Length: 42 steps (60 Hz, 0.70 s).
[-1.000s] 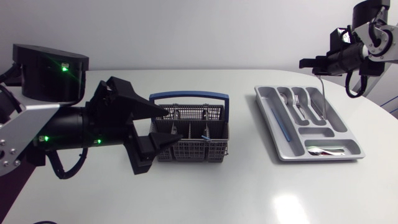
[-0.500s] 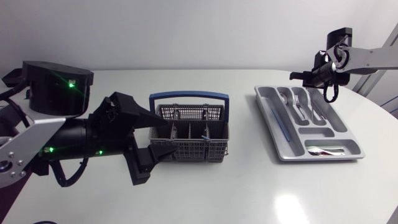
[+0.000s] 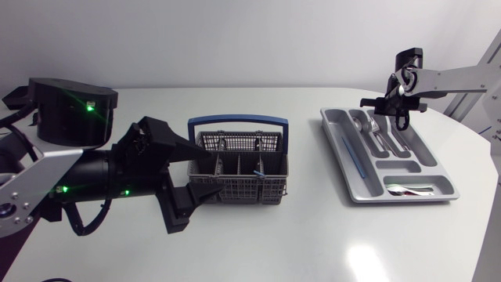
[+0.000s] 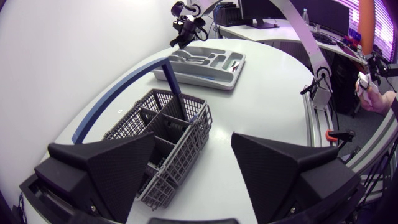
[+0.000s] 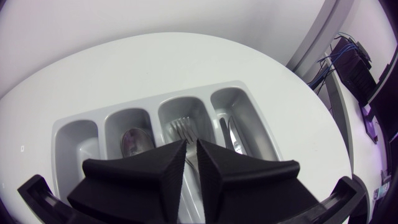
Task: Unload the cutlery basket into the drawer organizer.
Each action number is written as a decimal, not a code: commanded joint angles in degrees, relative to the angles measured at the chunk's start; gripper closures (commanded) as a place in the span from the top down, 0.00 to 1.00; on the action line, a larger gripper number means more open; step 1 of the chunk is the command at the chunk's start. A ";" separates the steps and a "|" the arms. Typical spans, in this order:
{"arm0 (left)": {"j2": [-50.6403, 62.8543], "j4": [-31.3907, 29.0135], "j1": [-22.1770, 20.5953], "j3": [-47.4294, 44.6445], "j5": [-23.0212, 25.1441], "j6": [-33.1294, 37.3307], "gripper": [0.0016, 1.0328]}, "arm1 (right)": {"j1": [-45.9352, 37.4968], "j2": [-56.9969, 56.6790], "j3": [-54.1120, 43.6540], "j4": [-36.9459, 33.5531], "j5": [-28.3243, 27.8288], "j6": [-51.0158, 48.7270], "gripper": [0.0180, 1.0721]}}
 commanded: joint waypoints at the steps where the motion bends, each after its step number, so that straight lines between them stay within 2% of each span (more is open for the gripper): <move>1: -0.75 0.03 -0.45 -1.25 0.03 0.78 0.83 | 0.53 1.64 1.93 -1.07 0.46 1.10 0.30; 6: -0.92 -0.15 -0.62 -1.16 -0.05 0.78 0.83 | 0.70 -0.82 -0.70 -0.89 0.37 0.93 0.30; 17: 0.48 0.03 -1.85 0.25 -0.14 0.78 0.83 | 3.52 -18.66 -20.65 8.25 -1.56 -3.47 0.47; 23: 3.12 1.35 -2.64 1.04 -0.23 0.86 0.83 | 3.87 -26.75 -28.74 9.65 -5.69 -4.96 0.53; 26: 5.23 2.75 -3.70 1.30 -0.32 0.86 0.83 | 3.87 -32.38 -34.10 9.65 -10.09 -5.75 0.61; 29: 6.90 3.90 -4.05 1.66 -0.32 0.86 0.83 | 3.96 -35.54 -37.09 9.65 -11.58 -6.28 0.64; 42: 13.67 8.99 -5.10 4.12 -0.32 0.69 0.83 | 6.94 -49.34 -50.71 10.36 -17.20 -9.53 0.67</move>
